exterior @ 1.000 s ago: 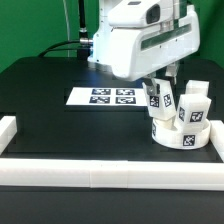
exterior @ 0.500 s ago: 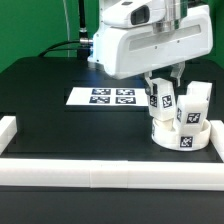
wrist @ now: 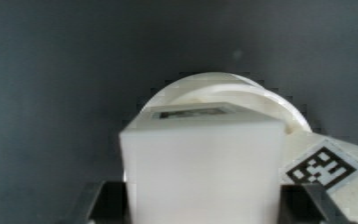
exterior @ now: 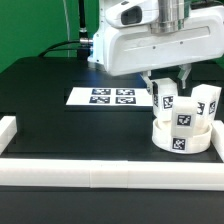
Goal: Assemble stool
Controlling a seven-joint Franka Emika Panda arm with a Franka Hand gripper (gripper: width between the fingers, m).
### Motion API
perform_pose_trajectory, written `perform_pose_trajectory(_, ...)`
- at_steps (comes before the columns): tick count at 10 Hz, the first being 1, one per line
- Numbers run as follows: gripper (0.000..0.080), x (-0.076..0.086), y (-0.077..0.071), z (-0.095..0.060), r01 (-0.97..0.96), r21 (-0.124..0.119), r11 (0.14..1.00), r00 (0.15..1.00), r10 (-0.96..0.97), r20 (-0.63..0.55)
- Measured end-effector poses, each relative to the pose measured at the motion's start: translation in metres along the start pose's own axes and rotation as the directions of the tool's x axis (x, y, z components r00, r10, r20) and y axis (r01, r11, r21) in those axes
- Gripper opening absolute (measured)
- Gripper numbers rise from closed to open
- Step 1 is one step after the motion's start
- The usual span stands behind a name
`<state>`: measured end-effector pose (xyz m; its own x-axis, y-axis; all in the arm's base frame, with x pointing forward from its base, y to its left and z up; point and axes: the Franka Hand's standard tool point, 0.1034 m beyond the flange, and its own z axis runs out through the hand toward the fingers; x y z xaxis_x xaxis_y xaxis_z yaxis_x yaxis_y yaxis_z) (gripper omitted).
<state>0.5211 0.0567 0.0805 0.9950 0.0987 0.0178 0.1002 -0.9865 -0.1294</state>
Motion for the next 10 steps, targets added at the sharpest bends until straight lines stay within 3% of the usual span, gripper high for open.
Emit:
perform_pose_trajectory(5,0.0340,0.000,-0.001,0.000,-0.056,0.002,0.998,0.998,0.056,0.000)
perform_pose_trajectory(7,0.0340,0.001,-0.005,0.001,-0.187,0.013,0.982,0.982,0.187,-0.002)
perform_pose_trajectory(10,0.0340,0.001,-0.015,0.002,-0.467,0.032,0.884,0.884,0.467,0.010)
